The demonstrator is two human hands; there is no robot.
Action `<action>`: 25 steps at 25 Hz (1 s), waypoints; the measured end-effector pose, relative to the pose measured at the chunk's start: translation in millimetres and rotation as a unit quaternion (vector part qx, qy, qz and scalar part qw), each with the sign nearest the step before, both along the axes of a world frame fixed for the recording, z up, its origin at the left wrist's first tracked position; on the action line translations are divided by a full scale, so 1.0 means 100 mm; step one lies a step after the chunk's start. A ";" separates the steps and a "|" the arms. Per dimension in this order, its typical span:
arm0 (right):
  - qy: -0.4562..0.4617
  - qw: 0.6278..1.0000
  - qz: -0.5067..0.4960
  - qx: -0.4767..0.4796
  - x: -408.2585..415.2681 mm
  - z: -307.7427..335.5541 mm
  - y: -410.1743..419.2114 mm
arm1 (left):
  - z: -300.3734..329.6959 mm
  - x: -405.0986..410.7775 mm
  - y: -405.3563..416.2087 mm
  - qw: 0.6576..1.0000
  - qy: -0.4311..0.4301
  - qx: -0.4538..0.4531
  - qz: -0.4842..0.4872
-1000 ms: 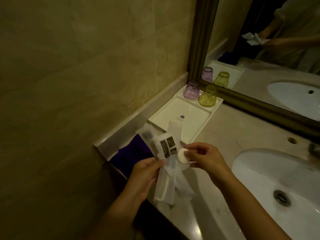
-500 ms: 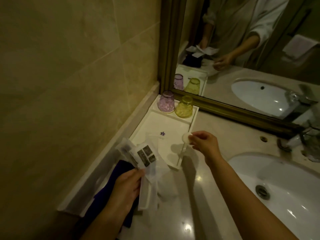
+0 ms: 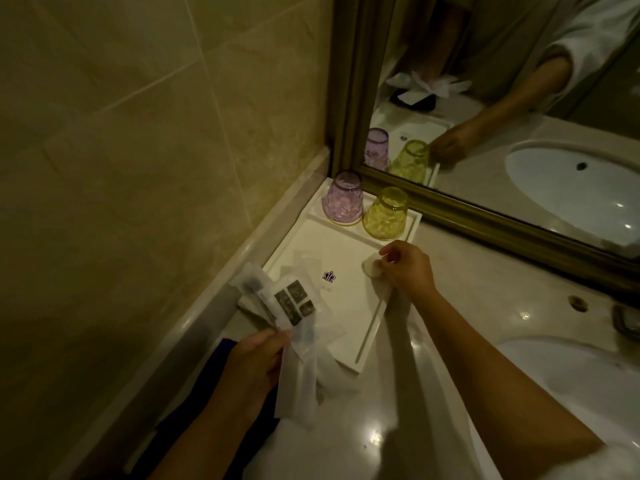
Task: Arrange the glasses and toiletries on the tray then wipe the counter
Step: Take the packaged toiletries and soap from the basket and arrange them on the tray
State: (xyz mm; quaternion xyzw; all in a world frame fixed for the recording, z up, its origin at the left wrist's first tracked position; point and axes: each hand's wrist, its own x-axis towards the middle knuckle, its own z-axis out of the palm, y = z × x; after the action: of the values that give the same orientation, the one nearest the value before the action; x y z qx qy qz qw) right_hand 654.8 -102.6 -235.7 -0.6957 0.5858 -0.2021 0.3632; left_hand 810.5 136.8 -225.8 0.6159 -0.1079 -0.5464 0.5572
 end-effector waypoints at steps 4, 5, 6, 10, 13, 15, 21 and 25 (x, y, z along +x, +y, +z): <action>0.031 0.998 0.020 -0.054 0.00 -0.05 0.04 | 0.03 -0.07 -0.10 1.000 -0.009 0.013 0.019; 0.047 0.996 0.025 -0.067 0.01 -0.07 0.05 | 0.03 -0.07 -0.12 1.000 -0.003 0.011 0.022; 0.063 0.994 0.032 -0.083 0.01 -0.07 0.05 | 0.06 -0.08 -0.13 1.000 0.003 0.010 0.027; 0.156 0.955 0.082 -0.237 -0.01 -0.11 0.11 | 0.09 -0.09 -0.12 0.999 0.002 0.012 0.033; 0.198 0.910 0.155 -0.331 -0.08 -0.18 0.34 | 0.13 -0.06 -0.07 1.000 0.003 -0.008 0.022; 0.208 0.906 0.181 -0.323 -0.12 -0.24 0.48 | 0.15 -0.07 -0.04 1.000 -0.003 -0.010 0.024; 0.249 0.923 0.188 -0.227 -0.20 -0.21 0.51 | 0.26 -0.16 0.01 0.999 0.010 -0.042 0.009; 0.068 0.970 0.136 -0.188 -0.17 0.04 0.81 | 0.33 -0.18 0.02 0.997 0.042 -0.053 0.044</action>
State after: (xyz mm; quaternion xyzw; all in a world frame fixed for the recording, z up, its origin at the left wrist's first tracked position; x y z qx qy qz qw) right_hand 638.2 -21.2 -231.2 -0.8369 0.4607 -0.2090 0.2093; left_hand 792.6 138.3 -192.9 0.5663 -0.0861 -0.5406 0.6162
